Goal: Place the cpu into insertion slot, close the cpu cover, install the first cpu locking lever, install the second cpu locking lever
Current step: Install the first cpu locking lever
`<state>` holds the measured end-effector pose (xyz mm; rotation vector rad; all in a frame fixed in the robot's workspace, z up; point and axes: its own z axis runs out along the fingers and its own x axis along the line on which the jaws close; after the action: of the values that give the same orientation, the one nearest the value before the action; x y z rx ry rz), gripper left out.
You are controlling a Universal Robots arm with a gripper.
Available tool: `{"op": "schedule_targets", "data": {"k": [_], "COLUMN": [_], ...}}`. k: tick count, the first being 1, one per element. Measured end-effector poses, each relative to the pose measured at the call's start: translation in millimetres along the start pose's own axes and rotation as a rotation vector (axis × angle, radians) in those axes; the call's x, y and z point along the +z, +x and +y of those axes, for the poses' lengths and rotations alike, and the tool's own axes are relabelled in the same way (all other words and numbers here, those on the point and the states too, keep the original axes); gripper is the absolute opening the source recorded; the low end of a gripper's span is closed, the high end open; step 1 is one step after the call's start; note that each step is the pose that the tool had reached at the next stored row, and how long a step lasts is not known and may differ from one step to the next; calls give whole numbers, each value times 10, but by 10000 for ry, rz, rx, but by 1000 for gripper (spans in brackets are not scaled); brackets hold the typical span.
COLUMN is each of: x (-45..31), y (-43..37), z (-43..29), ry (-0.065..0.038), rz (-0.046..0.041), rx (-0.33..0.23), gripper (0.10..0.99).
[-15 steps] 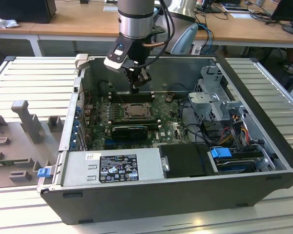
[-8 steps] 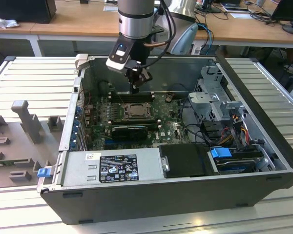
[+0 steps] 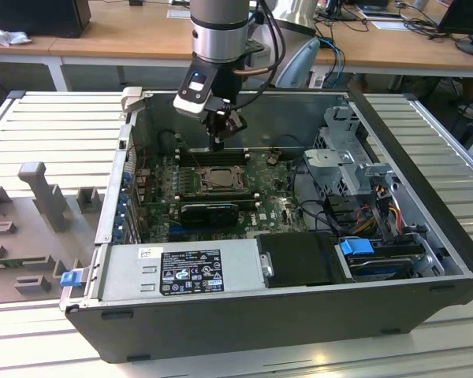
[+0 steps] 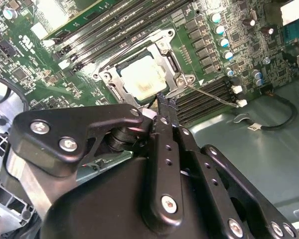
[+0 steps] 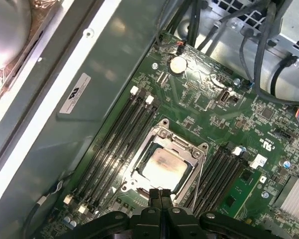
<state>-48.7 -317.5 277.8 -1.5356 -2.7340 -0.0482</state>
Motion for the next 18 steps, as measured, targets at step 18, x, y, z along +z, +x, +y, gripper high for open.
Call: {"op": "schedule_targets", "data": {"k": [18], "x": [0], "y": [0], "z": [0], "ry": [31], "rz": [37], "rx": [-1550], "gripper": [106]}}
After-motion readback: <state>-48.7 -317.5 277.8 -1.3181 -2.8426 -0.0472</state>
